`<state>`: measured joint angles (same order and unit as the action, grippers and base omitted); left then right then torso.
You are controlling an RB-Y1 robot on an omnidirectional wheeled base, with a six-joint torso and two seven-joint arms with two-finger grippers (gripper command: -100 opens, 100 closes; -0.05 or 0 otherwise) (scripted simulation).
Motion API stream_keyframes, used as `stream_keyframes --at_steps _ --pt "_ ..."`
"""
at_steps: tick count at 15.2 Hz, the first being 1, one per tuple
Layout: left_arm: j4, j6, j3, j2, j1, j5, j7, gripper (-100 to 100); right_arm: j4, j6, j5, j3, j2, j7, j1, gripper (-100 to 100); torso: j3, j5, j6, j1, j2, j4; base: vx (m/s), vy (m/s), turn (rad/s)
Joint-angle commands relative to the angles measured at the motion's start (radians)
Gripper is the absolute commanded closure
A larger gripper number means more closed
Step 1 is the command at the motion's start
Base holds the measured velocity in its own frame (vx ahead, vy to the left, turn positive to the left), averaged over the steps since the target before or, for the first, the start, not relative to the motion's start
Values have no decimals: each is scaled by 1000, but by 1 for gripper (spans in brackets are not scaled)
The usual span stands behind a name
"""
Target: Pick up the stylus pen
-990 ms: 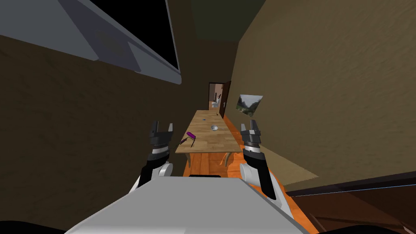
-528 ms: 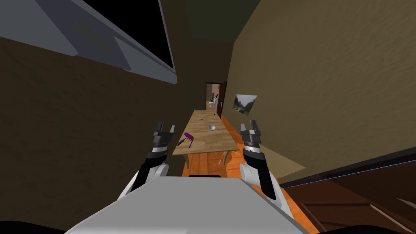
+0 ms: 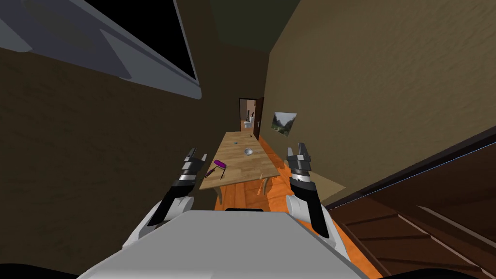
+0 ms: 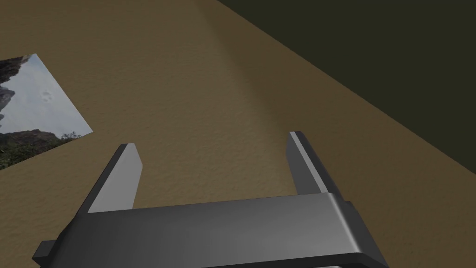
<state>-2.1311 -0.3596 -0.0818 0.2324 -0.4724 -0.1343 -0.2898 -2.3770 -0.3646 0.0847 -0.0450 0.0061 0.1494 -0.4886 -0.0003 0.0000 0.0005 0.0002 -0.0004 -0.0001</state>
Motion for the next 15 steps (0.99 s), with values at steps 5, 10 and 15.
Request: stream_keyframes --at_steps 5,10,15 --pt "35 103 -38 21 10 -9 -58 -100 0 0 0 0 0 0 0 0 0 0 0 0 0 0 2 -2 -134" --pt "76 211 -91 42 16 -24 -134 -100 0 0 0 0 0 0 0 0 0 0 0 0 0 0 2 -4 -168" --pt "121 310 -147 57 22 -40 -214 -100 0 0 0 0 0 0 0 0 0 0 -1 0 0 0 1 -3 -144"
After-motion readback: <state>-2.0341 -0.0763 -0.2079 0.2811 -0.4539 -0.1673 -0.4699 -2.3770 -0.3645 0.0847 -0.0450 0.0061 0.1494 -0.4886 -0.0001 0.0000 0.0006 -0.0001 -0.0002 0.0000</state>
